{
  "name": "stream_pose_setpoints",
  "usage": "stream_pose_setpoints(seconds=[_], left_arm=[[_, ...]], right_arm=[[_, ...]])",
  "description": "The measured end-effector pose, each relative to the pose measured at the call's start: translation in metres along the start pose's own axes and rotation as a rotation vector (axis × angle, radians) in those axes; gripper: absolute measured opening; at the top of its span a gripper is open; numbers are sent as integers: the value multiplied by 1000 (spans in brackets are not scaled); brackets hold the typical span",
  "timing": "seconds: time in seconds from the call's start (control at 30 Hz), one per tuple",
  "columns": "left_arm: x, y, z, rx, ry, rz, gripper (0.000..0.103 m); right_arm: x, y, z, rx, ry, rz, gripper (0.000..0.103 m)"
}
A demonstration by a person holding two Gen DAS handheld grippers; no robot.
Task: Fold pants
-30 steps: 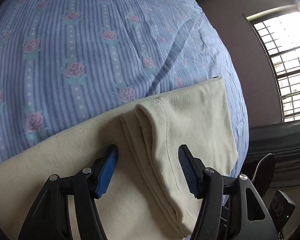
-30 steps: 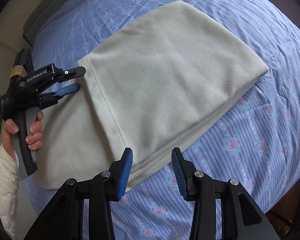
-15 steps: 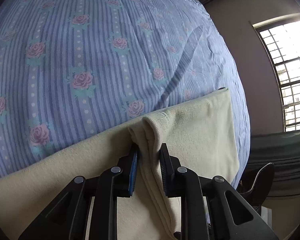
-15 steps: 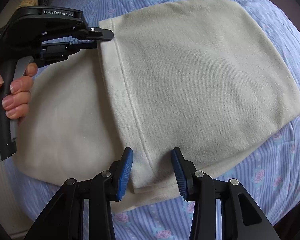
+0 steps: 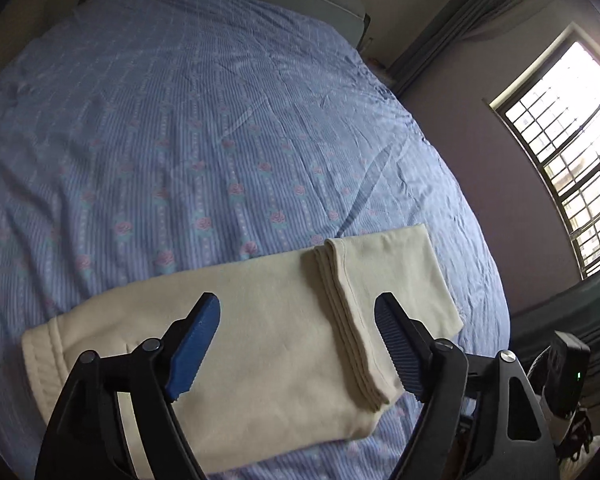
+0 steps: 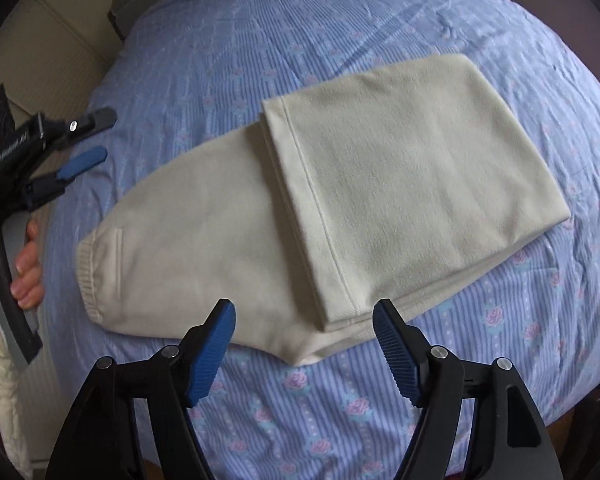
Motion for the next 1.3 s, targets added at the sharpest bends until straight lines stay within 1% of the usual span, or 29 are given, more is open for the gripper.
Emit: stream_pose_setpoints(seconds=[0.03, 0.1, 0.17, 0.23, 0.27, 0.33, 0.4, 0.53, 0.57, 0.7, 0.77, 0.8, 0.93, 1.03, 1.13, 1.17, 1.2, 1.23, 1.3], left_arm=[[-14, -10, -7, -25, -5, 10, 86], [-36, -31, -24, -88, 12, 23, 86], [-51, -54, -45, -161, 20, 27, 86], [-59, -78, -69, -255, 31, 26, 86], [-63, -89, -82, -308, 31, 30, 86], [-67, -108, -109, -402, 6, 36, 85], [-69, -123, -137, -503, -6, 56, 83], [-69, -142, -188, -677, -44, 103, 81], [-68, -145, -199, -712, -63, 112, 81], [-57, -151, -236, -825, -131, 129, 81], [-51, -151, -253, -882, -157, 140, 81], [-48, -150, -261, -907, -182, 146, 81], [-33, -139, -281, -953, -221, 170, 80], [-14, -135, -293, -1008, -233, 133, 81], [-8, -125, -292, -1009, -241, 134, 81], [-6, -120, -289, -1004, -267, 140, 81], [-4, -114, -285, -1000, -303, 142, 76], [-4, -109, -280, -998, -322, 139, 72], [-7, -98, -270, -960, -369, 143, 66]], right_arm=[[-7, 7, -5, -25, -3, 13, 75], [-17, 21, -15, -79, 3, 37, 78], [-23, 31, -32, -130, 18, 47, 79], [-23, 33, -56, -181, 33, 54, 79], [-22, 36, -66, -210, 40, 50, 79], [-17, 38, -83, -262, 60, 34, 79], [-9, 43, -98, -304, 69, 22, 79], [15, 54, -135, -385, 82, -38, 79], [21, 57, -145, -404, 83, -54, 79], [38, 57, -180, -468, 103, -97, 79], [44, 57, -194, -484, 109, -110, 79], [47, 57, -200, -489, 113, -117, 79], [63, 57, -219, -531, 99, -152, 79], [68, 58, -221, -529, 103, -168, 79], [72, 60, -215, -499, 91, -178, 79], [73, 61, -212, -493, 85, -181, 79], [74, 61, -209, -485, 85, -184, 79], [75, 61, -206, -473, 92, -187, 79], [76, 63, -200, -443, 103, -192, 79]])
Point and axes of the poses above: each gripper's, at about its wrist camera, not at the fingertips, and x roughly the way its jaws point, z to its right, y to its top, the point moved 3 cm from there along x, roughly the way its jaws point, and after that the axes turned 15 degrees about -x, right-handed, at the moved point
